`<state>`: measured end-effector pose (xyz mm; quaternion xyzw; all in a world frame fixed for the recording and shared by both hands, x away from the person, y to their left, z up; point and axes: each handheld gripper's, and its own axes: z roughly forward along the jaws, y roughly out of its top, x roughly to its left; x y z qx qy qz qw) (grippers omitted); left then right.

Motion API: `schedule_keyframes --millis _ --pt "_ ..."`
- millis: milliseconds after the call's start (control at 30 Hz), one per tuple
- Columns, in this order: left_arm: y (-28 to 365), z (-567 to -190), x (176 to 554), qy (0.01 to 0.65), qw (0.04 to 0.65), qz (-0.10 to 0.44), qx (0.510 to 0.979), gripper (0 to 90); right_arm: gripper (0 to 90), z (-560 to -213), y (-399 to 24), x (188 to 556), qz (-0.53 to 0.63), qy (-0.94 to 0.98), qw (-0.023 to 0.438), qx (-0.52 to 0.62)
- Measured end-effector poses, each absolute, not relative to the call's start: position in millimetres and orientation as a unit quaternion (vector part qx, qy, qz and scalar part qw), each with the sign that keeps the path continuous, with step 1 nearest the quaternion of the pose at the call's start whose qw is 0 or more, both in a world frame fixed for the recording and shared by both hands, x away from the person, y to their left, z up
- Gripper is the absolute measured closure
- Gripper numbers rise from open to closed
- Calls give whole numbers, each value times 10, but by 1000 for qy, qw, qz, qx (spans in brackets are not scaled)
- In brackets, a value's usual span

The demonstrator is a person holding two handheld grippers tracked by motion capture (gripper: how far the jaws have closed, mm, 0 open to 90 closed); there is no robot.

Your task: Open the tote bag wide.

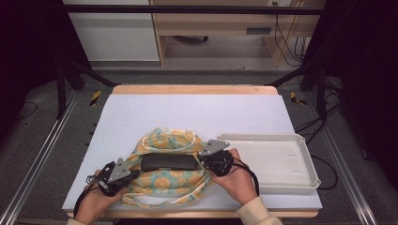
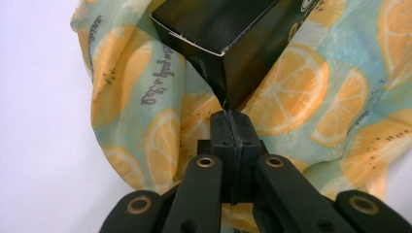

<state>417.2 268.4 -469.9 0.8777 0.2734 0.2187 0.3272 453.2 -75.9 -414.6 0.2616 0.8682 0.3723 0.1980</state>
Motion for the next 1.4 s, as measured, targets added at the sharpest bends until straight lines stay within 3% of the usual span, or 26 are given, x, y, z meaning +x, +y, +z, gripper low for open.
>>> schedule_keyframes --millis 167,500,1400 --pt "2687 -4699 4173 273 328 218 878 900 900 -4213 -692 4710 361 864 204 287" --pt "2687 -4705 4174 274 327 218 878 900 900 -4479 -605 4919 294 888 170 311" --pt "2722 -4732 4180 280 318 210 881 900 900 -4627 -585 5020 262 900 147 318"
